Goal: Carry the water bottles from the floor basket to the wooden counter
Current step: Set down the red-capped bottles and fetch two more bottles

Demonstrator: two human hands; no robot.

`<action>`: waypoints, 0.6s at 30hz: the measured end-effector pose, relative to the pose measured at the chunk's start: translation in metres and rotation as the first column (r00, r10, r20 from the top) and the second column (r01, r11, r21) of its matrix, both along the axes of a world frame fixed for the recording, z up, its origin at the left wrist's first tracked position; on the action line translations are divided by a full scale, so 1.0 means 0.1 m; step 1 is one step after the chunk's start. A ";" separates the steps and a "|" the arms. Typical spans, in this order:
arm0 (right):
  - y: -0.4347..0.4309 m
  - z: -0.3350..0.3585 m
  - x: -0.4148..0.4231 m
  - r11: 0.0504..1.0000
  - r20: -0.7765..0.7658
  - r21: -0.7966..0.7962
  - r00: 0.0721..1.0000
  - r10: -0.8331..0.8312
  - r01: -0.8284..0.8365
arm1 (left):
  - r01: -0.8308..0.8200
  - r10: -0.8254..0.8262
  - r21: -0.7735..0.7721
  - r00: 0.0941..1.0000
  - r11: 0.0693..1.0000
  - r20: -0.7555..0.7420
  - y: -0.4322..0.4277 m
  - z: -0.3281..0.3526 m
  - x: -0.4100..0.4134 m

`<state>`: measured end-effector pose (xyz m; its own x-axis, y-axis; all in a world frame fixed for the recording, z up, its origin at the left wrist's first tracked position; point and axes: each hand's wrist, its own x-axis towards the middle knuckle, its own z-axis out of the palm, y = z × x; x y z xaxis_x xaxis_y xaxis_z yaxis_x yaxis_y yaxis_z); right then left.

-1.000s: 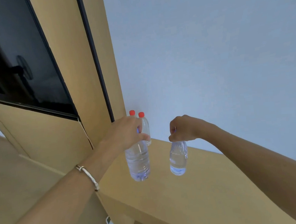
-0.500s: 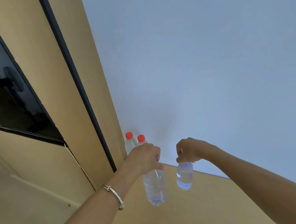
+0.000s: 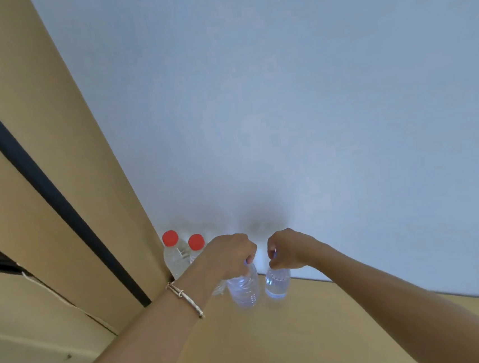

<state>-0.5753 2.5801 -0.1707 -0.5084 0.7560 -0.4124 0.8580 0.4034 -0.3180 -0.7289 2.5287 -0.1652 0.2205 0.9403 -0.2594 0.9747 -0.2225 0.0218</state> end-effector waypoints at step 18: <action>0.07 -0.28 -0.49 0.991 0.020 -0.015 0.991 -0.129 0.129 | 0.151 -0.151 -0.025 0.988 0.988 -0.015 0.45 -0.21 -0.35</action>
<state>-0.6240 2.5870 -0.1983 -0.3986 0.8078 -0.4342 0.9086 0.2836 -0.3065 -0.7634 2.5738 -0.1861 0.3549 0.8900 -0.2865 0.9302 -0.3668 0.0129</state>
